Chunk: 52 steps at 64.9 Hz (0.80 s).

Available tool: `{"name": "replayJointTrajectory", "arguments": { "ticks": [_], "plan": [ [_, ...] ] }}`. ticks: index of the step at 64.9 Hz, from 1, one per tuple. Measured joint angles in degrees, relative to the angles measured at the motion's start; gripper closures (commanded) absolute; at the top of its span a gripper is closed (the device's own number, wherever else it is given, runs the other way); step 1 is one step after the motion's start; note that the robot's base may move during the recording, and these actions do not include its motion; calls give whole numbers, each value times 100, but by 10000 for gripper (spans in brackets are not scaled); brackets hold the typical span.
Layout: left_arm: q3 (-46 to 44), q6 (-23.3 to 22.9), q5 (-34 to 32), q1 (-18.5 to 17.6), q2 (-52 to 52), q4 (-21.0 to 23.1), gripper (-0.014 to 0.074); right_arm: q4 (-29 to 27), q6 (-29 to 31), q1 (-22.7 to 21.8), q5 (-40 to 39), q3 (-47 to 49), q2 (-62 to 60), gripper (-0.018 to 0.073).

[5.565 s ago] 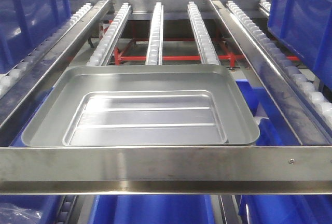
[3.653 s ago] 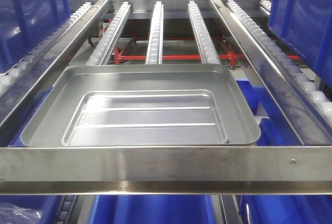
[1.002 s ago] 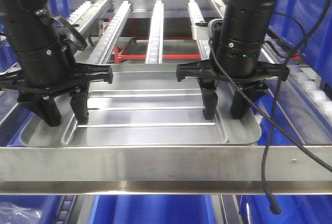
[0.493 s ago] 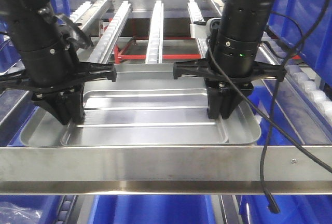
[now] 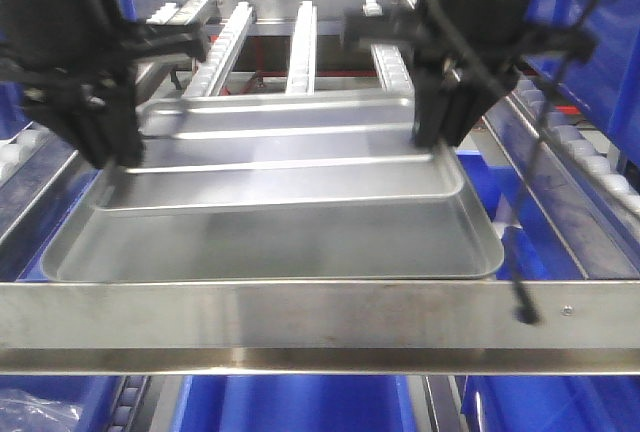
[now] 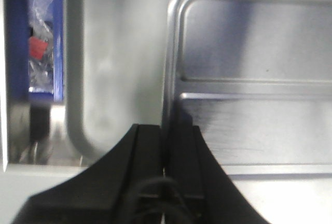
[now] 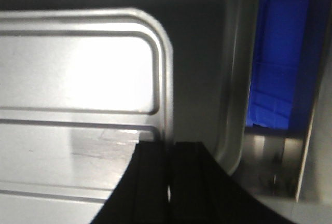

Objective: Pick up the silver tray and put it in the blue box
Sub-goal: 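Close both grippers on the tray rims and lift the tray, then pull the held tray back off the rack toward the robot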

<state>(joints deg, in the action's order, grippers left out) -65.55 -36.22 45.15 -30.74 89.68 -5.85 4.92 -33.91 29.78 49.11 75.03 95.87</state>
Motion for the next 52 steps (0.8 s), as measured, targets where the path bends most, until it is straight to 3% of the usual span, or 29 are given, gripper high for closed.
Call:
{"name": "replayJointTrajectory", "arguments": {
  "ticks": [21, 32, 52],
  "plan": [
    [1024, -891, 366, -868, -1293, -279, 700, 324, -962, 899, -333, -1759, -1563, 510],
    [1396, -1496, 420, -1420, -1769, -480, 700, 350, -1490, 1104, -518, -2403, -2116, 510],
    [1432, -1716, 374, -1522, -1831, -621, 701, 394, -1593, 1104, -546, -2441, -2271, 510]
  ]
}}
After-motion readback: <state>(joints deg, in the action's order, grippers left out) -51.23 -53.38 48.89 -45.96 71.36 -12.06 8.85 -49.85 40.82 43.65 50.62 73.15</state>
